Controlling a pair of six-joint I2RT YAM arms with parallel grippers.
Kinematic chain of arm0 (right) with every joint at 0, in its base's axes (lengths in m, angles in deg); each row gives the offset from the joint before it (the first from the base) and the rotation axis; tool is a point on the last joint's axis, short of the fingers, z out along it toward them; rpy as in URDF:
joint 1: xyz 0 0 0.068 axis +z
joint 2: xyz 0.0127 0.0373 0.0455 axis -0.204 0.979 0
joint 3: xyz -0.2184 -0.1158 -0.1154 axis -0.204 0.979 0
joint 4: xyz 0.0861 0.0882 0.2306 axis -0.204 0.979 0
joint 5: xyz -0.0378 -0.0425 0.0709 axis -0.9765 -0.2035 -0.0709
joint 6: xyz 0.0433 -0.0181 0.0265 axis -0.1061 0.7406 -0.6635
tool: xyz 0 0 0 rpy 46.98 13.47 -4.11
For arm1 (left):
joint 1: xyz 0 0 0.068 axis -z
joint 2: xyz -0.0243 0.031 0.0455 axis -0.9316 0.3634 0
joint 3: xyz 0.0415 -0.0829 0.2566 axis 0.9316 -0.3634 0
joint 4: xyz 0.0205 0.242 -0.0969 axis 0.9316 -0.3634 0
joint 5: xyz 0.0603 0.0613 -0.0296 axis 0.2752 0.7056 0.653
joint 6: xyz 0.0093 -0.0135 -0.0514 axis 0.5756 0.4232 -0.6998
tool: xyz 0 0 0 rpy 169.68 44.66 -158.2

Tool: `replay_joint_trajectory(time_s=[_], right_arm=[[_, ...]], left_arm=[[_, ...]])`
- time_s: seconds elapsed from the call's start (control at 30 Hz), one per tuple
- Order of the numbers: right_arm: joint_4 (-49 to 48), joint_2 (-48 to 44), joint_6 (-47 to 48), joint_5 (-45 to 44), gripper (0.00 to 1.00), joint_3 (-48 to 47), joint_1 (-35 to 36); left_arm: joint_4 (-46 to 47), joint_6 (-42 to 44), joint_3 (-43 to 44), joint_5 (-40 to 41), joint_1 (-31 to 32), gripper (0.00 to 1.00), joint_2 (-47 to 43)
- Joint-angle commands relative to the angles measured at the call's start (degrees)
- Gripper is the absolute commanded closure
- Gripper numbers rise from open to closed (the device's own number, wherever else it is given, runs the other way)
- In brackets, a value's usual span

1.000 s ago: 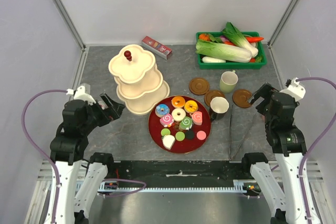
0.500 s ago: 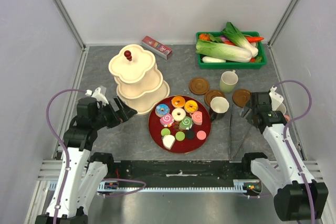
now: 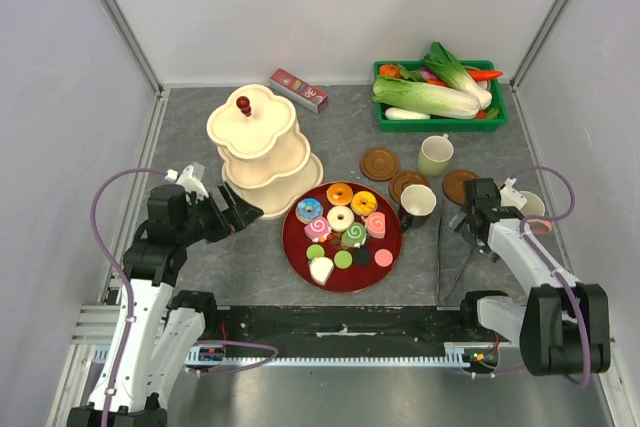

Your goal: Serve the afternoon tea

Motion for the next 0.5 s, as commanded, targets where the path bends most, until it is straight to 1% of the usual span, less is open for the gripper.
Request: replay_joint_trajectory(time_s=[0.0, 0.07, 0.1, 0.23, 0.3, 0.37, 0.43, 0.47], right_arm=[[-7.7, 4.3, -0.8, -1.8, 0.05, 0.9, -1.1], [-9.6, 6.0, -0.7, -1.5, 0.06, 1.7, -1.7], [-10.5, 6.8, -0.6, -0.7, 0.08, 2.1, -3.2], [-13.2, 8.1, -0.5, 1.5, 0.12, 3.5, -4.6], [-13.4, 7.8, -0.2, 1.1, 0.18, 3.9, -5.0], [-13.4, 7.1, 0.3, 1.4, 0.27, 4.3, -5.4], [-13.3, 6.0, 0.3, 2.2, 0.31, 4.9, -5.8], [-13.3, 5.3, 0.4, 2.5, 0.36, 5.1, -5.8]], left_arm=[[2.5, -0.7, 0.9, -0.8, -0.2, 0.01, 0.7], [2.5, -0.8, 0.9, -0.7, -0.1, 0.01, 0.8], [2.5, -0.8, 0.9, -0.5, -0.2, 0.01, 0.8], [2.2, -0.7, 1.2, 0.2, -0.1, 0.01, 1.1], [1.9, -0.6, 1.6, 0.4, -0.2, 0.01, 1.2], [1.8, -0.5, 1.7, 0.5, -0.2, 0.01, 1.2], [1.7, -0.5, 1.7, 0.5, -0.2, 0.01, 1.1], [1.7, -0.5, 1.7, 0.6, -0.2, 0.01, 1.1]])
